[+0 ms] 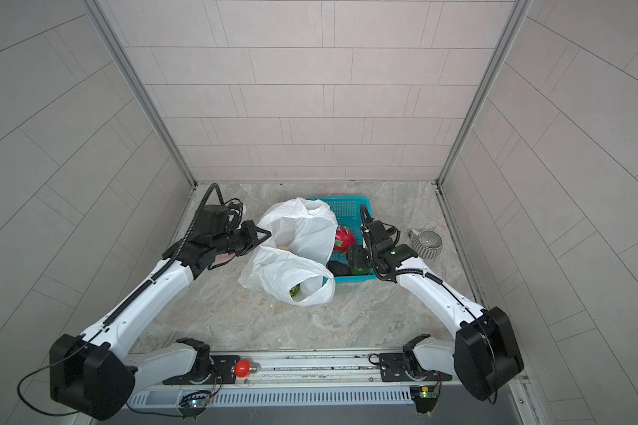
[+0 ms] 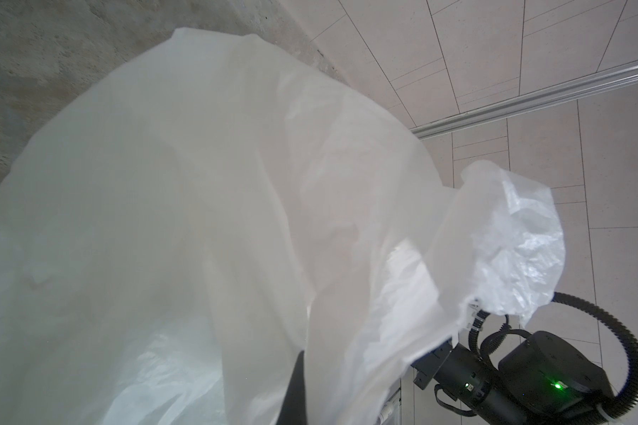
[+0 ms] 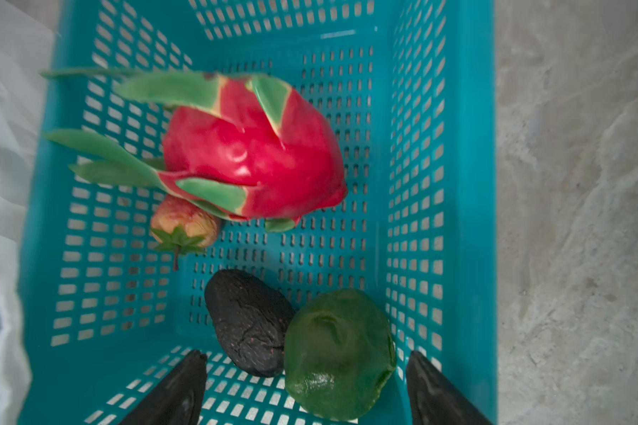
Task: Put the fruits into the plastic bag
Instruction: 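Return the right gripper to the basket and grasp the dark green fruit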
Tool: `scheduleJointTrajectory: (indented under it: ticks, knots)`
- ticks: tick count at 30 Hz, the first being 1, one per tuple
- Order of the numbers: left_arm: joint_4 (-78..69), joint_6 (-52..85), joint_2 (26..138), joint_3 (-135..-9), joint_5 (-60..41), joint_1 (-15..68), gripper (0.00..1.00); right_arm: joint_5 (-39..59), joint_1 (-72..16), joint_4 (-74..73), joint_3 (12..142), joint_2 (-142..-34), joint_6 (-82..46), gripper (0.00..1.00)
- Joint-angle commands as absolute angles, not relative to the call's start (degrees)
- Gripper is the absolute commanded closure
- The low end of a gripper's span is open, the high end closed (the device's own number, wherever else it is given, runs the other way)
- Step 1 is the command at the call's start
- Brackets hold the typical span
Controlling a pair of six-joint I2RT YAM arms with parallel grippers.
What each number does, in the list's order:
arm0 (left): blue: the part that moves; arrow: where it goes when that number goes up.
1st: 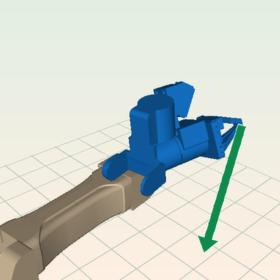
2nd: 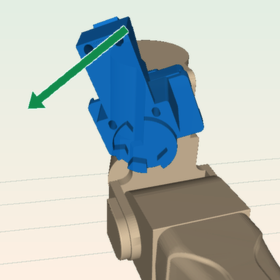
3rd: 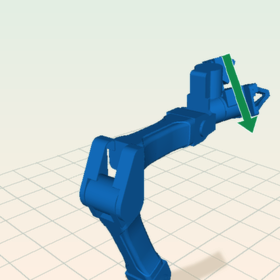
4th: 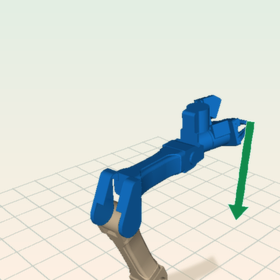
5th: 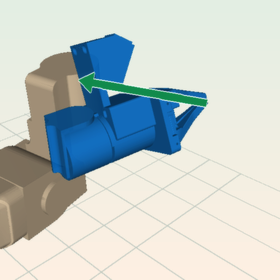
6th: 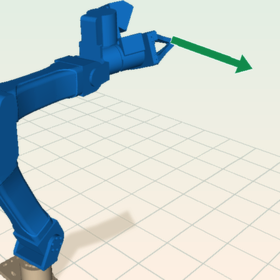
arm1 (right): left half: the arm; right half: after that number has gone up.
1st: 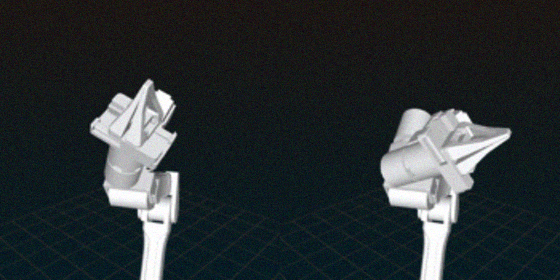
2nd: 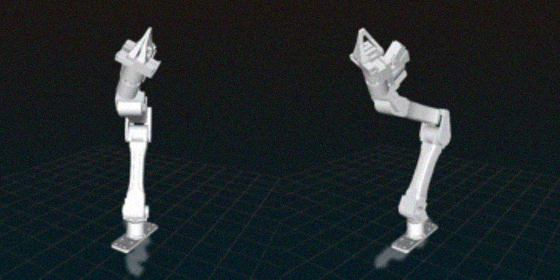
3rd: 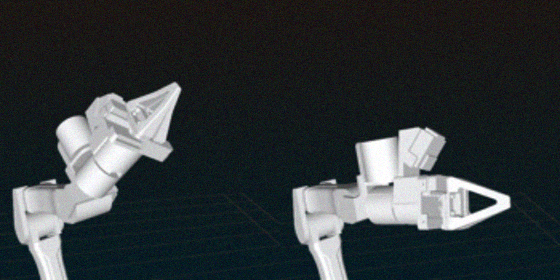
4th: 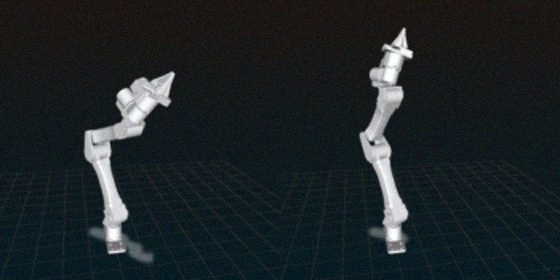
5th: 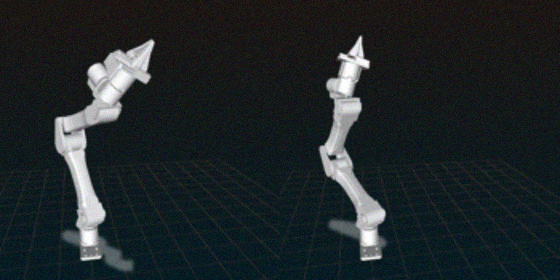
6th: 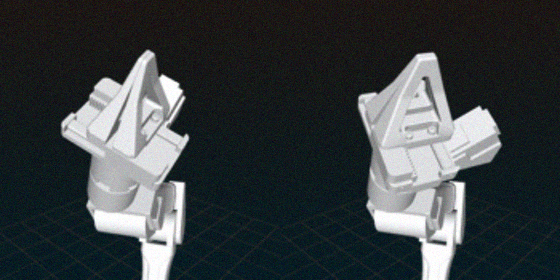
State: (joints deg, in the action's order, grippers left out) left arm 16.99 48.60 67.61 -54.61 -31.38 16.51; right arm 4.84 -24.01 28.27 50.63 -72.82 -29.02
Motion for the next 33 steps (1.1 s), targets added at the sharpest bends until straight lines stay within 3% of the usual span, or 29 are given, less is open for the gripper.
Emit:
scheduleJointTrajectory:
  ticks: [1,7,19,24,33]
  knots:
    - [16.3,48.5,67.2,-54.4,-31.2,16.4,1.0,1.3,-25.0,33.0,52.9,-75.1,-30.1,0.19]
    - [16.3,48.3,67.3,-54.3,-31.2,16.4,1.0,1.0,-25.6,40.1,57.7,-81.8,-29.0,0.19]
    - [16.0,48.1,67.6,-54.8,-31.4,16.4,1.0,2.8,-25.7,37.4,57.4,-88.1,-29.9,0.29]
    - [16.2,47.9,68.0,-55.2,-31.3,16.5,1.0,3.4,-25.7,36.1,56.9,-89.0,-30.2,0.37]
    - [16.2,47.8,68.5,-55.5,-31.3,16.4,1.0,2.3,-25.6,34.6,56.3,-85.5,-29.8,0.59]
